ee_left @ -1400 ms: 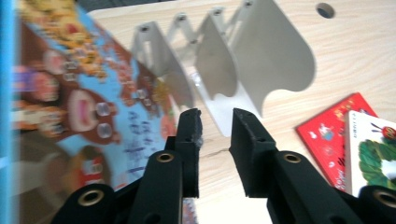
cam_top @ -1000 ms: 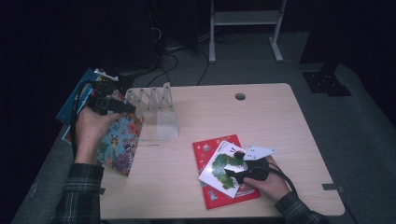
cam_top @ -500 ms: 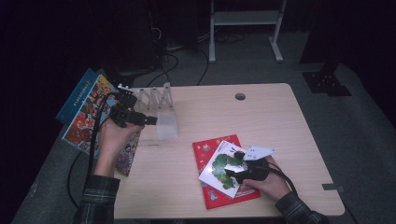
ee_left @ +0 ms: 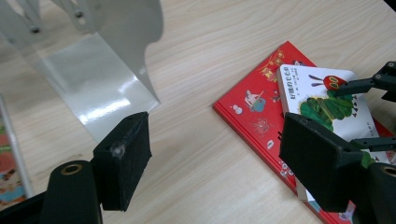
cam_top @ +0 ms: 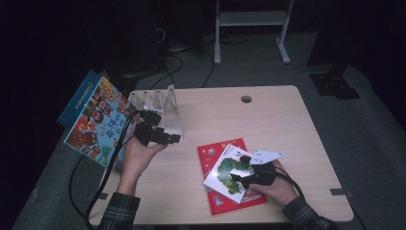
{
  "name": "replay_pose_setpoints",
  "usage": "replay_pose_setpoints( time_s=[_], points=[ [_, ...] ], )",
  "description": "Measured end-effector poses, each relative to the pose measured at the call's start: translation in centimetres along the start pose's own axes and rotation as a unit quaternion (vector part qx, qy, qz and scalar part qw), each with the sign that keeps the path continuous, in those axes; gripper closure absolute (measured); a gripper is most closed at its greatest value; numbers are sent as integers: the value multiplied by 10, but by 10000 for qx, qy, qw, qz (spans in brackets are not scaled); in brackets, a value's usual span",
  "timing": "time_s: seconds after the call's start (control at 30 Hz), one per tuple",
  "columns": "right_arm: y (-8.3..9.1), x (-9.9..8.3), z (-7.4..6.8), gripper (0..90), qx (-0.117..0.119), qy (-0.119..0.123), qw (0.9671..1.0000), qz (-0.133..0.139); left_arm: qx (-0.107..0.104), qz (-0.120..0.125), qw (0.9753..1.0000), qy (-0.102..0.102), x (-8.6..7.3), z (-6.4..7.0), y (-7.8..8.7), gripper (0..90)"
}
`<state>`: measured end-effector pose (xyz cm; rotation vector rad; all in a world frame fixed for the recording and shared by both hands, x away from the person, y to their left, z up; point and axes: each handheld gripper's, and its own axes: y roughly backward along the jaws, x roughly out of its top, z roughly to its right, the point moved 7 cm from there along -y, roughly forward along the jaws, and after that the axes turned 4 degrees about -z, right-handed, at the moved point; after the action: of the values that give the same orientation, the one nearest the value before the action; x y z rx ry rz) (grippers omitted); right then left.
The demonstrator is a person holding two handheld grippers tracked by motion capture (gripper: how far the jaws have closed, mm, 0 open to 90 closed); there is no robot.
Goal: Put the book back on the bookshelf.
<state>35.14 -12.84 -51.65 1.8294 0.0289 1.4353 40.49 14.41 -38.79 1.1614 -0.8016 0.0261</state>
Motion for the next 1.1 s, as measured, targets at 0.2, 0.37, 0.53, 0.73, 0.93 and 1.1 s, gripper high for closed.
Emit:
replay_pose_setpoints(
  time_s=[0.2, 0.37, 0.53, 0.73, 0.93, 1.1],
  points=[
    [0, 0, 0, 222, 5, 3, 10000, -2, -326, 153, 9994, 11, -6, 15, -18, 236],
    [0, 0, 0, 223, 4, 3, 10000, 1, -396, 72, 9991, -120, -13, 25, -37, 226],
    [0, 0, 0, 231, 0, 14, 10000, 6, -551, 3, 9980, -320, -23, 38, -58, 211],
    [2, 0, -2, 275, 32, 26, 10000, -46, -684, -118, 9967, -416, -33, 45, -76, 186],
    [7, 0, -3, 364, 42, 33, 9999, -152, -749, -210, 9956, -519, -39, 47, -83, 123],
    [14, -1, -1, 468, 44, -36, 9997, -235, -867, -329, 9939, -596, -47, 48, -89, 59]
  ],
)
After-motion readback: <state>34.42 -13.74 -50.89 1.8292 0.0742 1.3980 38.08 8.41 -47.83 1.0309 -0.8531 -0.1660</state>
